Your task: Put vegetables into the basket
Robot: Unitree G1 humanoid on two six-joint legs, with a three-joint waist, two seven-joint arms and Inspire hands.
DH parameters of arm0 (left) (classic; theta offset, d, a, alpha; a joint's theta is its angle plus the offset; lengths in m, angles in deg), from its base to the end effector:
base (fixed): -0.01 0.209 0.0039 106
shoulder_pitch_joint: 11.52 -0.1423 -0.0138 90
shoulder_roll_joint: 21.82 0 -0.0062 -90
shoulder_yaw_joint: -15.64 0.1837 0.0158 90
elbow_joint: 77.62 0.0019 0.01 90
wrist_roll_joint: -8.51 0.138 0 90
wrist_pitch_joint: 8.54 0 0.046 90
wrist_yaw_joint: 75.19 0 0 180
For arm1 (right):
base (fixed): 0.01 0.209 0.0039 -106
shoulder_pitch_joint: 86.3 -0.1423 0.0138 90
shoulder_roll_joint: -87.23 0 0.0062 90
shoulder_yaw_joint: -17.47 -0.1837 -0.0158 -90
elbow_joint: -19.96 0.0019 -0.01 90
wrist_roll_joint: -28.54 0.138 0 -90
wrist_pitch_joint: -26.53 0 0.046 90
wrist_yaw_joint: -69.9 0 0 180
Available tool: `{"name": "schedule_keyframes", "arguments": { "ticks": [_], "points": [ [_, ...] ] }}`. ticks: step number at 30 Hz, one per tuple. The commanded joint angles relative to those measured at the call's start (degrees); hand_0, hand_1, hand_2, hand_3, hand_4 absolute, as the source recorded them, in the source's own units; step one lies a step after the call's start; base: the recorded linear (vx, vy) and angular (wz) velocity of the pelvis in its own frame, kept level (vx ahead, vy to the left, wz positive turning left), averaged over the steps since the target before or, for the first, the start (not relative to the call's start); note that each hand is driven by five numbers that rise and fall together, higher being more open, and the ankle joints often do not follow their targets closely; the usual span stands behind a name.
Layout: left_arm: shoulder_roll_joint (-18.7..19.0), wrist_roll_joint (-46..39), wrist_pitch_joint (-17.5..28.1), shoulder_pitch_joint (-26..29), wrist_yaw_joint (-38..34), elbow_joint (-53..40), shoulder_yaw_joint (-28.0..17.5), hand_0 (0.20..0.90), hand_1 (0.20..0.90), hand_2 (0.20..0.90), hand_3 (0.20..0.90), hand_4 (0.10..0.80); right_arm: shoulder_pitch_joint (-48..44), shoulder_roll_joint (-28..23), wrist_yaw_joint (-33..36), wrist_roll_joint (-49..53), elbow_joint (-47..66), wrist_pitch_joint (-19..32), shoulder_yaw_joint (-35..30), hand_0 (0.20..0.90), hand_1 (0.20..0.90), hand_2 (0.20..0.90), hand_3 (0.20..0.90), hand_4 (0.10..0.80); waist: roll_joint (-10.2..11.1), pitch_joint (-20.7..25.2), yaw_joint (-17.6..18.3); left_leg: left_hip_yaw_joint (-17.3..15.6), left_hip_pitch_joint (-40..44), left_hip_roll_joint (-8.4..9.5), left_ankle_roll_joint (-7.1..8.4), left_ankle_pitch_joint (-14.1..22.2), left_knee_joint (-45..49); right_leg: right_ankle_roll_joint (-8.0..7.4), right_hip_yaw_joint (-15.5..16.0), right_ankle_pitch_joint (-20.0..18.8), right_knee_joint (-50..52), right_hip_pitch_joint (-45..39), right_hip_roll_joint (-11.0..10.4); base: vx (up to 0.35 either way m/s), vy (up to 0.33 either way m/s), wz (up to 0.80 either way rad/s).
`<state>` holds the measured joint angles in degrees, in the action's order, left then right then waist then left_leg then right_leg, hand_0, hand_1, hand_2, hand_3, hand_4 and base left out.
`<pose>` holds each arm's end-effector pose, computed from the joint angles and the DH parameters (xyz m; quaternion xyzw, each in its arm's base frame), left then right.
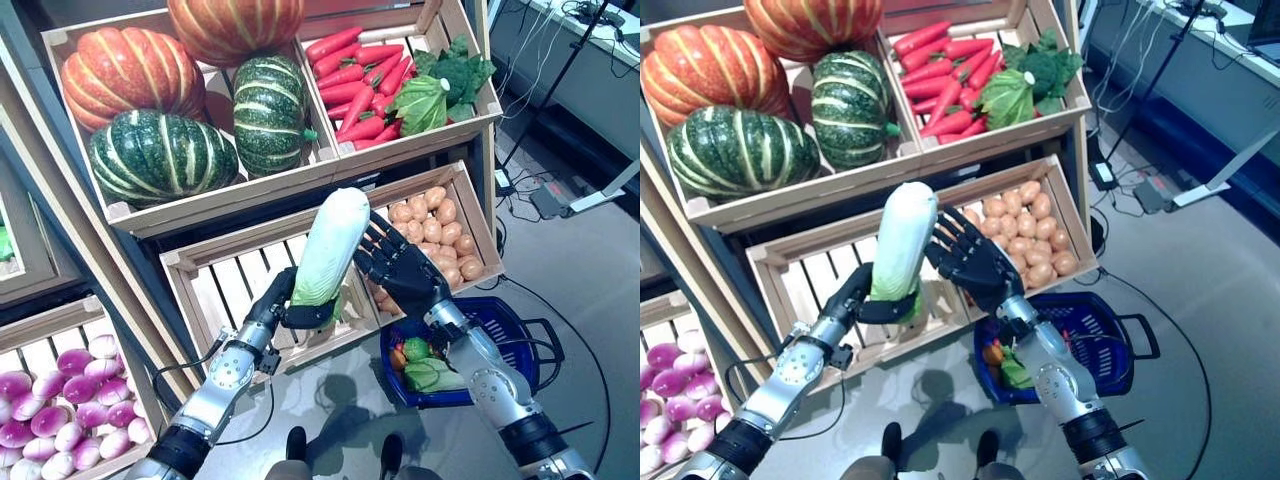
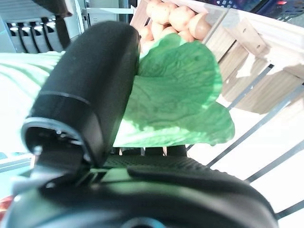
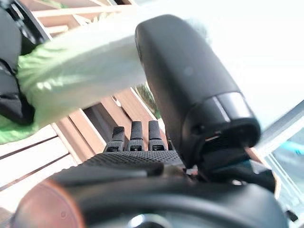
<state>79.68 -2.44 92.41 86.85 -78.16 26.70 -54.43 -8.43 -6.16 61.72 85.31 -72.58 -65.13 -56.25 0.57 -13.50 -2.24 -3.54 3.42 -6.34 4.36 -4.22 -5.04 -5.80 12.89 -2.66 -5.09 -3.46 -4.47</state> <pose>0.2211 0.1890 0.0328 0.1606 0.0038 -0.1201 0.9797 0.2370 -0.1493 0.0710 0.2986 0.0102 0.2277 0.9268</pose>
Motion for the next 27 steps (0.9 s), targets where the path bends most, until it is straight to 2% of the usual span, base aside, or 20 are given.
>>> {"name": "schedule_keyframes", "arguments": {
  "ticks": [1, 7, 11, 13, 18, 27],
  "points": [
    [-2.0, 0.2, 6.3, 4.6, 0.8, -2.8, 2.0, 0.300, 0.300, 0.300, 0.300, 0.400, -1.9, 3.3, 1.2, 2.4, 3.6, 3.4, 0.3, 0.900, 0.900, 0.900, 0.900, 0.800, 1.3, 5.5, -0.1, -0.1, -1.0, 1.62, 0.26, 3.0, 0.0, 0.06, 1.4, 0.2, 0.1, -1.2, -1.2, 0.000, 0.000, 0.00],
    [-2.5, -1.1, 5.5, 4.3, 1.2, -1.8, 3.1, 0.300, 0.300, 0.300, 0.300, 0.400, -2.8, 4.1, 5.4, 2.9, 3.4, 5.8, 0.2, 0.900, 0.900, 0.900, 0.900, 0.800, 1.2, 6.1, -0.1, -0.2, -0.5, 1.74, 0.08, 3.5, 0.0, -0.18, 1.5, 0.1, 0.1, -1.3, -1.3, 0.000, 0.000, 0.00],
    [-2.4, -1.1, 4.9, 3.7, 0.3, -2.0, 2.7, 0.300, 0.300, 0.300, 0.300, 0.400, -2.5, 5.1, 14.5, -0.6, 2.6, 9.7, -1.2, 0.900, 0.900, 0.900, 0.900, 0.800, 1.1, 6.6, 0.1, -0.4, -0.2, 1.72, -0.11, 3.6, 0.0, -0.26, 1.2, 0.0, 0.1, -1.4, -1.3, 0.000, 0.000, 0.00],
    [-2.4, -1.0, 4.8, 3.4, -0.2, -2.3, 2.7, 0.300, 0.300, 0.300, 0.300, 0.400, -2.2, 5.6, 16.1, -1.3, 2.9, 10.0, -1.7, 0.900, 0.900, 0.900, 0.900, 0.800, 0.9, 6.6, 0.3, -0.6, -0.2, 1.70, -0.23, 3.6, 0.0, -0.32, 1.1, -0.1, 0.1, -1.2, -1.4, 0.000, 0.000, 0.00],
    [-2.1, -1.3, 4.4, 3.5, -0.4, -2.8, 2.4, 0.300, 0.300, 0.300, 0.300, 0.400, -2.5, 5.1, 13.5, -0.5, 4.2, 7.4, -1.1, 0.900, 0.900, 0.900, 0.900, 0.800, 0.8, 6.4, 0.3, -0.6, -0.2, 1.70, -0.37, 3.5, 0.0, -0.22, 0.7, -0.2, 0.1, -1.1, -1.3, 0.000, 0.000, 0.00],
    [-2.1, -2.5, 4.0, 2.6, -0.4, -1.8, 0.1, 0.300, 0.300, 0.300, 0.300, 0.400, -0.8, 2.1, 5.1, 2.7, 7.4, -0.8, -0.3, 0.900, 0.900, 0.900, 0.900, 0.800, 1.5, 6.9, 0.5, -0.8, -0.1, 1.16, -0.05, 3.5, 0.0, -0.38, 0.3, -0.2, 0.1, -0.9, -1.0, 0.000, 0.000, 0.00]
  ]
}}
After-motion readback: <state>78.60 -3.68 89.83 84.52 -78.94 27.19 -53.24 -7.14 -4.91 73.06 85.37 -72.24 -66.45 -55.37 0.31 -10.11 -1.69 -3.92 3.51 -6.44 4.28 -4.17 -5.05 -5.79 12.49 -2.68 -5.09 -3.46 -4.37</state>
